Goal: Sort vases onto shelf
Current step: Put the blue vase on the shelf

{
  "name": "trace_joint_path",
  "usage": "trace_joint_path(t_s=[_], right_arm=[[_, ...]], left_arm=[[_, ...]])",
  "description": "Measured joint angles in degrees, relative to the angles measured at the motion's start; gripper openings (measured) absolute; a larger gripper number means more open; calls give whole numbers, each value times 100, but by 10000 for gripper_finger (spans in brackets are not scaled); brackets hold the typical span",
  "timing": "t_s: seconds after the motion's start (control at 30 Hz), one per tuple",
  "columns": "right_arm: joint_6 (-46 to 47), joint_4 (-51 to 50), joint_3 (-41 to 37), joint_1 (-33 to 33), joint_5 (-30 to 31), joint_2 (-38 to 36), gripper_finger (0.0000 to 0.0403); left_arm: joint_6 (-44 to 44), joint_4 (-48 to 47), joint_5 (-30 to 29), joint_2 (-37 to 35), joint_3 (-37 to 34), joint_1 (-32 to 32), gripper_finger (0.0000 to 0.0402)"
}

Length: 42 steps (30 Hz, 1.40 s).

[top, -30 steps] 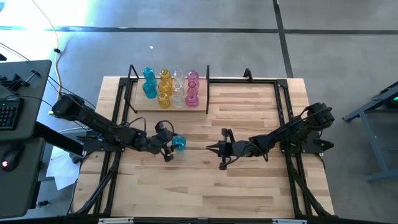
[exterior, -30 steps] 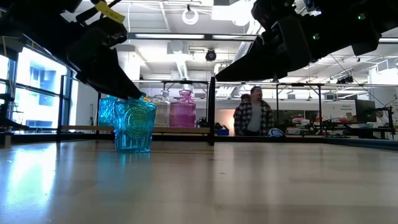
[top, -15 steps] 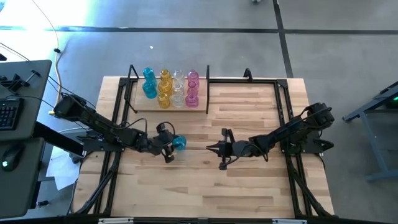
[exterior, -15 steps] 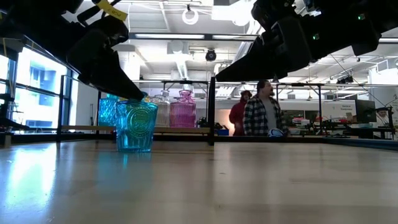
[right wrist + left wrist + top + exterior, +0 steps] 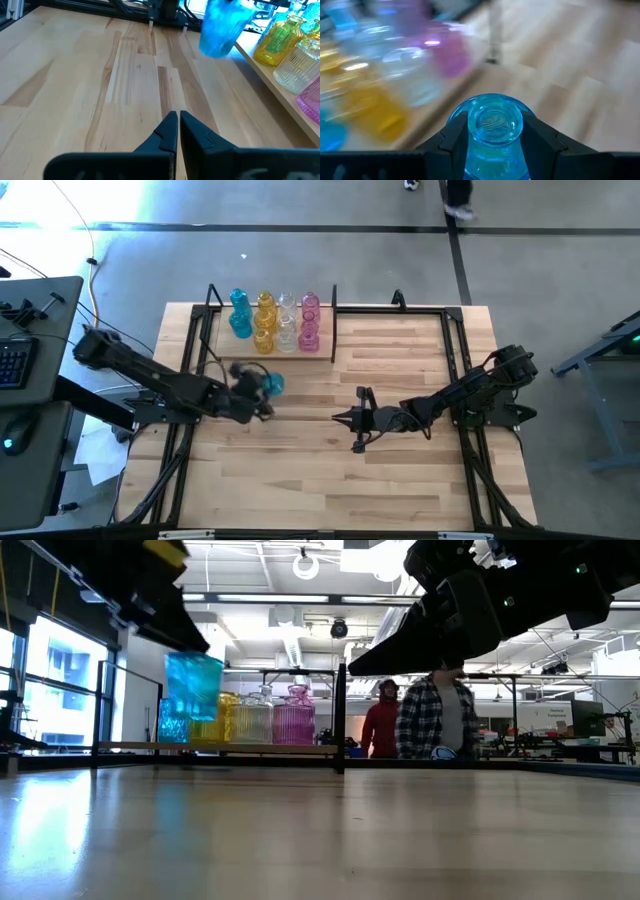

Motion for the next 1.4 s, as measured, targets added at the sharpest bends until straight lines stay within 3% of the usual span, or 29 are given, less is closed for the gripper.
trace_joint_path(t_s=[0.2, 0.37, 0.63, 0.97, 1.4], right_arm=[[0, -6, 0, 0, -44, 0, 0], [20, -10, 0, 0, -48, 0, 0], [21, -3, 0, 0, -59, 0, 0], [46, -14, 0, 0, -63, 0, 0], [46, -15, 0, 4, -62, 0, 0]], left_arm=[[-1828, -2021, -823, -802, 124, 2, 132], [-2873, -3039, -1302, -979, 124, 4, 132], [-3861, -3943, -1235, -891, 115, 538, 132], [-3744, -3705, -1066, -1056, -345, 1361, 132], [-2204, -2383, -844, -1092, -428, 2333, 132]])
